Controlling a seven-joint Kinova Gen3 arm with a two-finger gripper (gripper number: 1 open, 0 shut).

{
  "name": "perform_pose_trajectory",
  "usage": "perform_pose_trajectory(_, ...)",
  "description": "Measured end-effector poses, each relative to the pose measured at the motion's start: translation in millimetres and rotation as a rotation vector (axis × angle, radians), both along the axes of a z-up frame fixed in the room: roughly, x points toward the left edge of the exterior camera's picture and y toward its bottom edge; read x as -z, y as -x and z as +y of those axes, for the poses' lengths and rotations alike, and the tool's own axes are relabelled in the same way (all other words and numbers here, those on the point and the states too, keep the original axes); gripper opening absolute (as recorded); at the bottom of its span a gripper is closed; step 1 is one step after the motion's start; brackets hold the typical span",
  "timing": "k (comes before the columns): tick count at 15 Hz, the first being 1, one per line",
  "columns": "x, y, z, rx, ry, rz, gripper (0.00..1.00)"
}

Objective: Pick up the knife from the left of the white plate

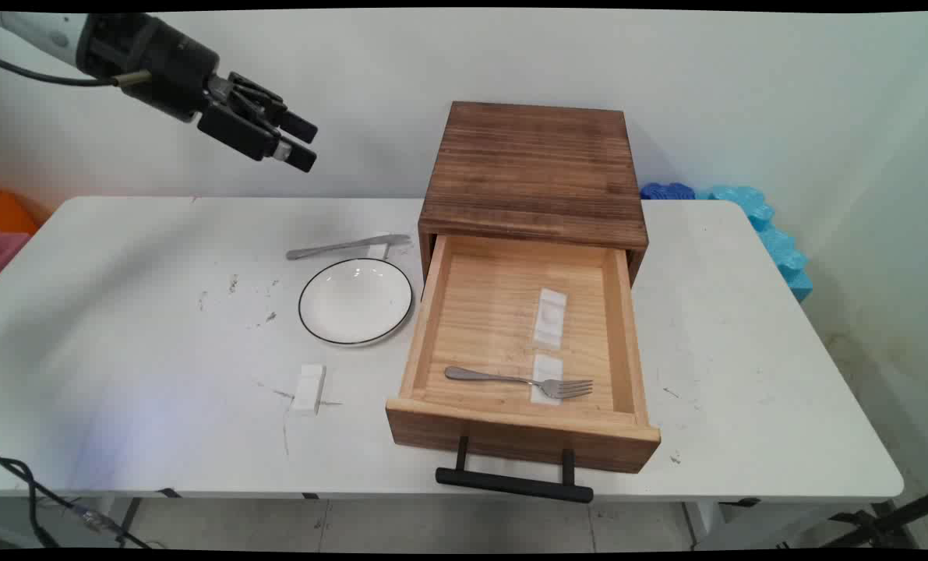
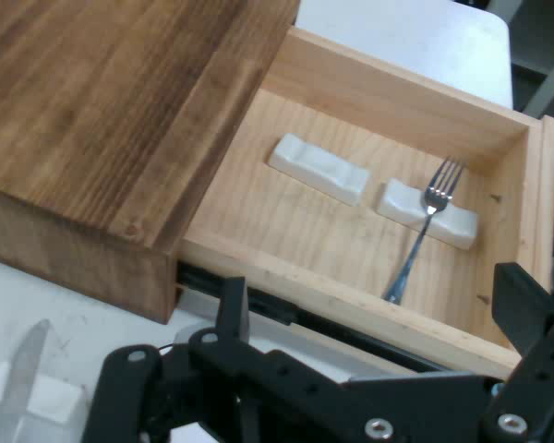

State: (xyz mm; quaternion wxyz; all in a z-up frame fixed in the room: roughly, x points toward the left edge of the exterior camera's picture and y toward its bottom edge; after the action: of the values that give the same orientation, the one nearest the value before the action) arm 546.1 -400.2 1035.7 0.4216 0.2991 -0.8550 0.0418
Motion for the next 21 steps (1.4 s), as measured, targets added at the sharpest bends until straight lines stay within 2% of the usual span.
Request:
perform_pose_trajectory(5, 15, -9, -18, -0.031, 0.016, -0.075, 1.0)
perform_pose_trajectory(10, 49, -19, -54, -0.059, -0.005, -0.243, 1.0)
perform_pose_trajectory(19, 104, -9, -111, -0.102, -0.028, -0.451, 1.0)
perform_pose_trajectory(21, 118, -5, -125, -0.093, -0.034, -0.502, 1.0)
